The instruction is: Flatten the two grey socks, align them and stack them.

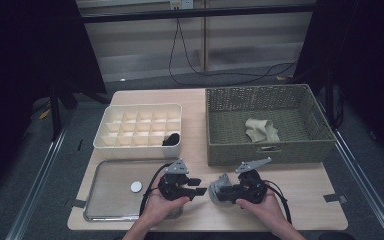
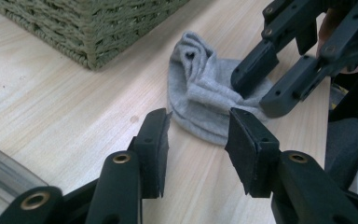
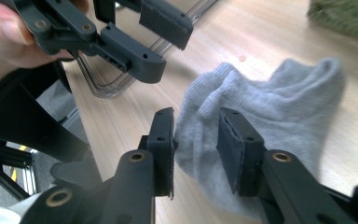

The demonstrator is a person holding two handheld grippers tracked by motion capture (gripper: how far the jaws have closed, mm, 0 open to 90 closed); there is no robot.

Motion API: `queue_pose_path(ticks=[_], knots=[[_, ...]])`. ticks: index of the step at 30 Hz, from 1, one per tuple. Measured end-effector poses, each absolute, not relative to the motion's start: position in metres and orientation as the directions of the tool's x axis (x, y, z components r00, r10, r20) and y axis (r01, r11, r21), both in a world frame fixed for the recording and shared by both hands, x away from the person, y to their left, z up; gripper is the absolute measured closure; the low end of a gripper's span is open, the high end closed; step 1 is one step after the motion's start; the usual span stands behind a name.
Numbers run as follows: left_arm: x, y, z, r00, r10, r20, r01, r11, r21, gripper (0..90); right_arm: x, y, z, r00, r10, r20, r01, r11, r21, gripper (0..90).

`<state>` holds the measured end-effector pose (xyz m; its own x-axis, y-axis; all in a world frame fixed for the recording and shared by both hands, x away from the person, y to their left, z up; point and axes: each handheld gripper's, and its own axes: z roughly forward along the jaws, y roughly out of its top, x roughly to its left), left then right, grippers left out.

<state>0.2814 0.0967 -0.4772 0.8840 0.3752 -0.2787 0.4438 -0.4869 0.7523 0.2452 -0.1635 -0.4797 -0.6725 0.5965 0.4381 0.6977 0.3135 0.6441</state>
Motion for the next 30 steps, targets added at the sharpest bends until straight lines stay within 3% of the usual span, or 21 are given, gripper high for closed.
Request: queue_pose_path(ticks=[5, 8, 15, 23, 30], knots=[[0.281, 0.090, -0.472, 0.891, 0.354, -0.285, 0.434, -0.478, 0.764, 63.9, 0.247, -0.178, -0.470, -0.649, 0.621, 0.440, 0.706, 0.276, 0.653, 63.5], [0.282, 0.080, -0.468, 0.902, 0.326, -0.282, 0.415, -0.483, 0.771, 67.0, 0.248, -0.187, -0.468, -0.639, 0.639, 0.429, 0.711, 0.277, 0.647, 67.1], [0.282, 0.052, -0.467, 0.920, 0.271, -0.283, 0.387, -0.507, 0.770, 71.4, 0.246, -0.203, -0.478, -0.596, 0.676, 0.433, 0.741, 0.255, 0.622, 68.2], [0.286, 0.040, -0.485, 0.913, 0.269, -0.307, 0.406, -0.529, 0.745, 72.4, 0.245, -0.217, -0.479, -0.569, 0.698, 0.436, 0.745, 0.213, 0.632, 70.8], [0.285, 0.031, -0.497, 0.922, 0.273, -0.275, 0.385, -0.567, 0.728, 75.1, 0.248, -0.213, -0.485, -0.569, 0.696, 0.438, 0.750, 0.222, 0.623, 70.0]])
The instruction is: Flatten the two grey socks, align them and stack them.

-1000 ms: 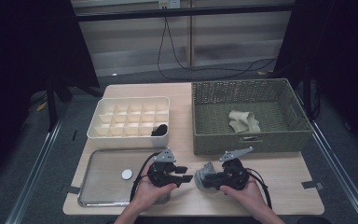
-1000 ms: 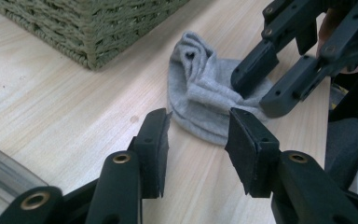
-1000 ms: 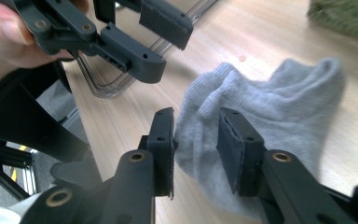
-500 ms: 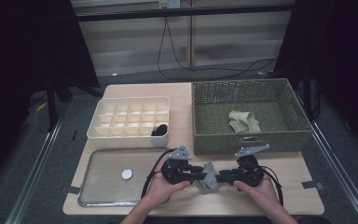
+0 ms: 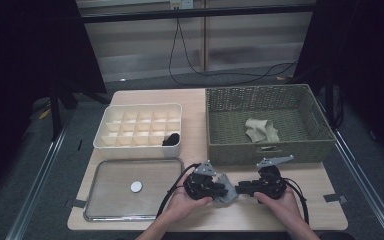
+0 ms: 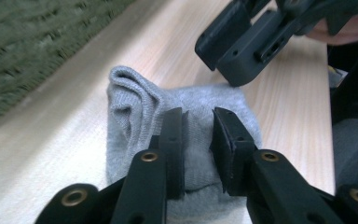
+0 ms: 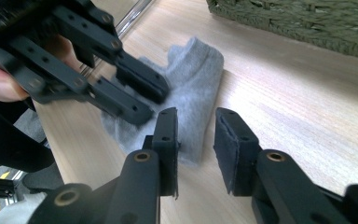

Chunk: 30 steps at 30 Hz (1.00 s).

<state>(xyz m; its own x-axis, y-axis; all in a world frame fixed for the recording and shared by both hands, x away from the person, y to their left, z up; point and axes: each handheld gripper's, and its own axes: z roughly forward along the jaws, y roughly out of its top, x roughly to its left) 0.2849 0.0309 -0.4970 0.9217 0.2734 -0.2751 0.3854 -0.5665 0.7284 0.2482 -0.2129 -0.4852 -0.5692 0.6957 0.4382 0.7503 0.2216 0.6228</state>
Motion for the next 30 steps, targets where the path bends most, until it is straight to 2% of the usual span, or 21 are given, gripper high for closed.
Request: queue_pose_path(ticks=[6, 17, 30], knots=[[0.283, 0.028, -0.497, 0.934, 0.269, -0.234, 0.351, -0.583, 0.733, 77.8, 0.250, -0.216, -0.486, -0.559, 0.692, 0.456, 0.757, 0.202, 0.621, 69.6], [0.283, 0.026, -0.498, 0.934, 0.274, -0.230, 0.352, -0.592, 0.725, 80.7, 0.252, -0.209, -0.499, -0.538, 0.709, 0.455, 0.785, 0.226, 0.577, 66.4], [0.285, 0.028, -0.498, 0.933, 0.269, -0.240, 0.357, -0.596, 0.720, 81.3, 0.249, -0.200, -0.501, -0.552, 0.700, 0.453, 0.772, 0.225, 0.594, 81.3]])
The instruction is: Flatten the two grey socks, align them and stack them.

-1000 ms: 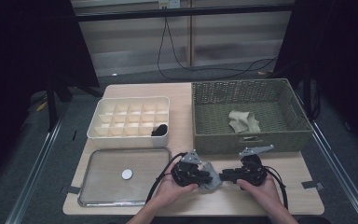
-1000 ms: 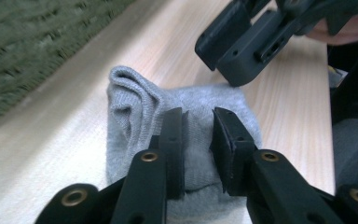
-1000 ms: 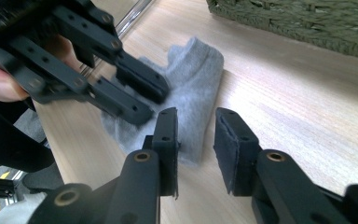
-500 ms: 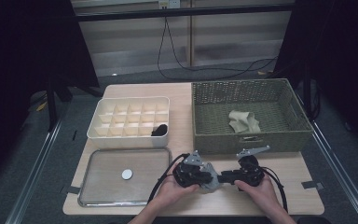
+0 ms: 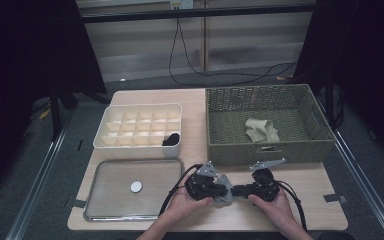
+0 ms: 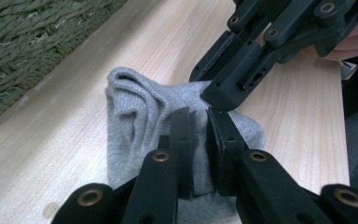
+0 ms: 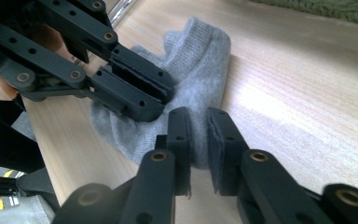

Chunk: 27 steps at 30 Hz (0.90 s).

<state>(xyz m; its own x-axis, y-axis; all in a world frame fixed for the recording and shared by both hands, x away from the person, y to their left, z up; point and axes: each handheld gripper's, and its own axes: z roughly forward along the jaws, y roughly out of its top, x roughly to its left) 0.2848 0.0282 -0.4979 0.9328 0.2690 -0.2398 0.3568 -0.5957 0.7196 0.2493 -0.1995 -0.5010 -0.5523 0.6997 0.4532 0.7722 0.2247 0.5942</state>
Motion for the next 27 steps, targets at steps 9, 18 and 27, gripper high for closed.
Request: queue_pose_path(ticks=[9, 18, 27], knots=[[0.283, 0.028, -0.497, 0.933, 0.274, -0.231, 0.354, -0.598, 0.719, 81.4, 0.248, -0.203, -0.494, -0.550, 0.670, 0.498, 0.772, 0.180, 0.610, 83.4], [0.282, 0.027, -0.498, 0.933, 0.272, -0.238, 0.356, -0.590, 0.725, 81.6, 0.246, -0.203, -0.488, -0.559, 0.655, 0.508, 0.764, 0.169, 0.623, 84.0], [0.279, 0.040, -0.483, 0.928, 0.274, -0.253, 0.367, -0.554, 0.748, 76.3, 0.247, -0.211, -0.484, -0.553, 0.667, 0.500, 0.755, 0.147, 0.639, 83.9]])
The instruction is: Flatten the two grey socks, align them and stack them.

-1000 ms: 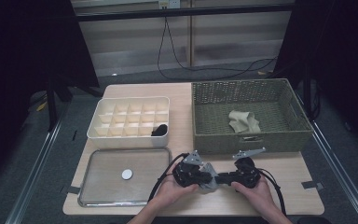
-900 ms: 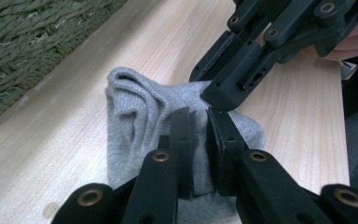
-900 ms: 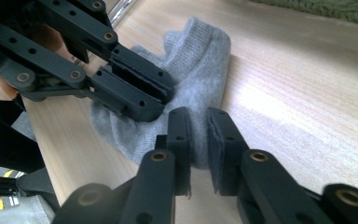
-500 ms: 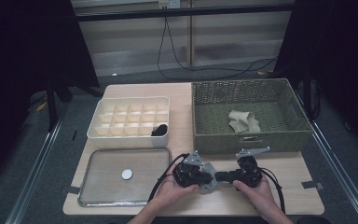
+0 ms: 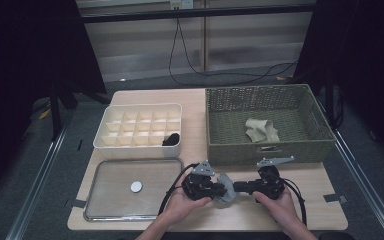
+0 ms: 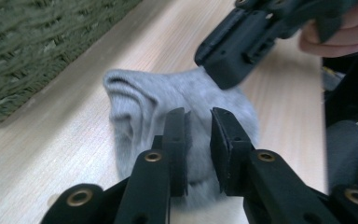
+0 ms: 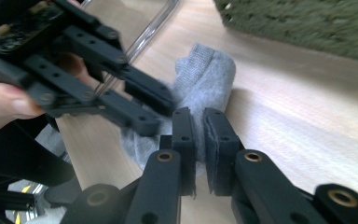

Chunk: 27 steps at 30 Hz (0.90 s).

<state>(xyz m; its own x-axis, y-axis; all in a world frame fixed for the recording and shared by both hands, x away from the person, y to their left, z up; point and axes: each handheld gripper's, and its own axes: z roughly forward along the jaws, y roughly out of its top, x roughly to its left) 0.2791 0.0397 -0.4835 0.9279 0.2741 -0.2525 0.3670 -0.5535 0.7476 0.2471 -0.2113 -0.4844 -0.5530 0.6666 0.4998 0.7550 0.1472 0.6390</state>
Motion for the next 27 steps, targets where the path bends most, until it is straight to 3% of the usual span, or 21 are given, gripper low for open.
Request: queue_pose_path(ticks=[8, 27], knots=[[0.279, 0.058, -0.480, 0.918, 0.297, -0.261, 0.387, -0.538, 0.749, 76.4, 0.248, -0.226, -0.481, -0.528, 0.701, 0.479, 0.749, 0.118, 0.653, 83.9], [0.276, 0.039, -0.492, 0.922, 0.289, -0.257, 0.381, -0.568, 0.729, 77.8, 0.248, -0.208, -0.478, -0.592, 0.666, 0.453, 0.714, 0.173, 0.678, 83.4]])
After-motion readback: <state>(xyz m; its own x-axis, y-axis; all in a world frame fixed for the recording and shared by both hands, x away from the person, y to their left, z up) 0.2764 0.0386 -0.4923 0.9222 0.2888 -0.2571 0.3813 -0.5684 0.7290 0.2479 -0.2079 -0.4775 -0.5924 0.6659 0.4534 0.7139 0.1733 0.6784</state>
